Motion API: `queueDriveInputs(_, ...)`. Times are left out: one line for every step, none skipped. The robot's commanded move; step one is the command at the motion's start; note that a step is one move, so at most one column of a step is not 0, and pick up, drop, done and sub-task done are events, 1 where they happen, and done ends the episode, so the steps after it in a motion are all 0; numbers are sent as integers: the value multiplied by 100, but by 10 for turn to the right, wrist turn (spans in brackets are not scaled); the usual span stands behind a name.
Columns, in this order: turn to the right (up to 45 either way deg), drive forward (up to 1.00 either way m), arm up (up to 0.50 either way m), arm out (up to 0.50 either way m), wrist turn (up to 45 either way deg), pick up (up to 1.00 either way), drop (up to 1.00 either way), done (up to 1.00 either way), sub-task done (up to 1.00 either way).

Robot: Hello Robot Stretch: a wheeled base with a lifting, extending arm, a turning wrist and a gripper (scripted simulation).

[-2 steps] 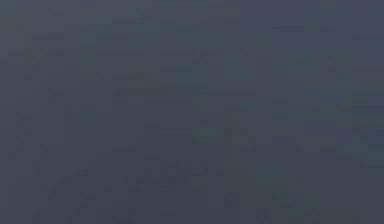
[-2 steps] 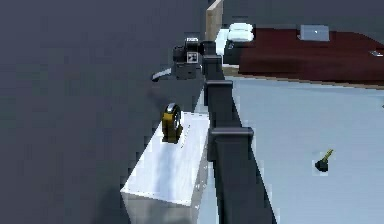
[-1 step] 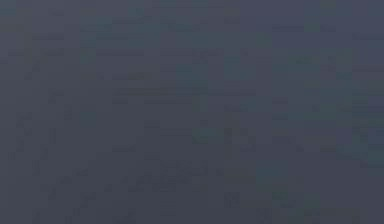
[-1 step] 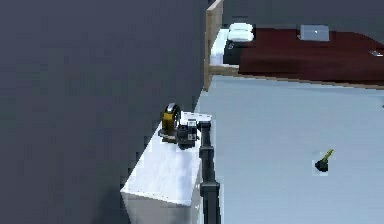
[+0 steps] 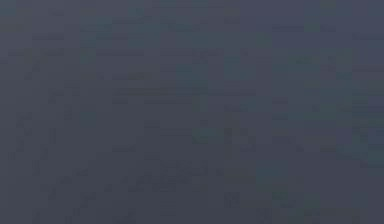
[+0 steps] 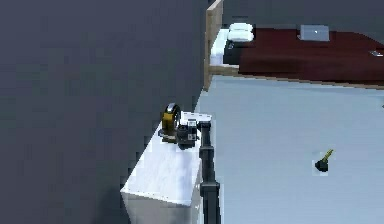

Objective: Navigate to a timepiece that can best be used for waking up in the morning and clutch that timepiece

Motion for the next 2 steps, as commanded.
queueDriveInputs(0,0,10,0,0,0,0,0,0)
queueDriveInputs(0,0,0,0,0,0,0,100,0)
